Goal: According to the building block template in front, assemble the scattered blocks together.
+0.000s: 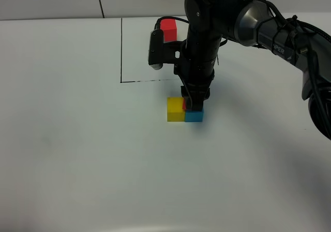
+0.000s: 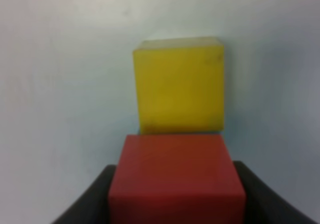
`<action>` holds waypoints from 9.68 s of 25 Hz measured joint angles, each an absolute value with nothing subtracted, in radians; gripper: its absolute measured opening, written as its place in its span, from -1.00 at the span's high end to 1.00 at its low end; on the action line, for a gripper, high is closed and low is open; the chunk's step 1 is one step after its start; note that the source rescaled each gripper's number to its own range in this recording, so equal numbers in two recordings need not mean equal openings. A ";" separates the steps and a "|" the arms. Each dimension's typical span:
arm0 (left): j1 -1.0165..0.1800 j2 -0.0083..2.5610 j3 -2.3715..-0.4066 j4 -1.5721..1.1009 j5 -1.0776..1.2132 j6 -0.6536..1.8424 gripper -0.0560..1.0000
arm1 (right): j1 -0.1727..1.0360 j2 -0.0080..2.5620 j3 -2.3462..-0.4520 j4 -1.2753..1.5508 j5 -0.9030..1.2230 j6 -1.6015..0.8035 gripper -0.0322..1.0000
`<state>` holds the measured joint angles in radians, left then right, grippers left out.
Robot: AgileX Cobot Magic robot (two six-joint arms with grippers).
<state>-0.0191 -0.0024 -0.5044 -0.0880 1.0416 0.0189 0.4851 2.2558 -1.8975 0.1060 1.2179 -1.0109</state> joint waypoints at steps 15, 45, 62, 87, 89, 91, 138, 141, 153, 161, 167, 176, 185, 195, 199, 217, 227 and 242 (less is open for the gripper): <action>-0.019 -0.002 -0.504 -0.088 1.042 0.019 0.12 | 0.485 2.256 -1.896 0.105 1.218 -1.012 0.91; -0.019 -0.002 -0.504 -0.088 1.042 0.019 0.12 | 0.485 2.285 -1.895 0.098 1.217 -1.012 0.91; -0.019 -0.002 -0.504 -0.088 1.042 0.019 0.12 | 0.485 2.290 -1.895 0.098 1.218 -1.009 0.91; -0.019 -0.002 -0.504 -0.088 1.042 0.019 0.12 | 0.485 2.199 -1.895 0.023 1.217 -0.908 -0.65; -0.019 -0.002 -0.504 -0.088 1.042 0.019 0.12 | 0.483 2.173 -1.894 0.008 1.217 -0.850 -0.65; -0.019 -0.002 -0.504 -0.088 1.042 0.019 0.12 | 0.474 2.140 -1.877 0.000 1.214 -0.801 -0.65; -0.019 -0.002 -0.504 -0.088 1.042 0.020 0.12 | 0.485 2.214 -1.711 0.072 1.030 -0.888 -0.66; -0.019 -0.002 -0.504 -0.088 1.042 0.020 0.12 | 0.485 2.235 -1.711 0.072 1.007 -0.891 -0.66; -0.019 -0.002 -0.504 -0.088 1.042 0.019 0.12 | 0.485 2.258 -1.711 0.061 0.983 -0.893 0.00; -0.019 -0.002 -0.504 -0.088 1.042 0.018 0.12 | 0.485 2.258 -1.711 0.061 0.990 -0.893 0.92; -0.019 -0.002 -0.504 -0.088 1.042 0.018 0.12 | 0.485 2.258 -1.711 0.061 0.990 -0.853 0.92; -0.019 -0.002 -0.504 -0.088 1.042 0.018 0.12 | 0.506 2.242 -1.711 0.040 1.038 -0.598 0.92; -0.019 -0.002 -0.504 -0.088 1.042 0.019 0.12 | 0.582 2.166 -1.711 -0.122 1.159 0.192 0.92; -0.019 -0.002 -0.504 -0.088 1.042 0.019 0.12 | 0.594 2.166 -1.711 -0.032 1.153 0.428 0.92; -0.019 -0.002 -0.504 -0.088 1.042 0.019 0.12 | 0.594 2.166 -1.711 -0.015 1.077 0.438 0.92; -0.019 -0.002 -0.504 -0.088 1.042 0.019 0.12 | 0.594 2.246 -1.711 0.006 1.026 0.456 0.92; -0.019 -0.002 -0.504 -0.088 1.042 0.019 0.12 | 0.594 2.246 -1.711 0.013 1.003 0.452 -0.12; -0.019 -0.002 -0.504 -0.088 1.042 0.018 0.12 | 0.594 2.063 -1.711 0.038 1.074 0.267 -1.00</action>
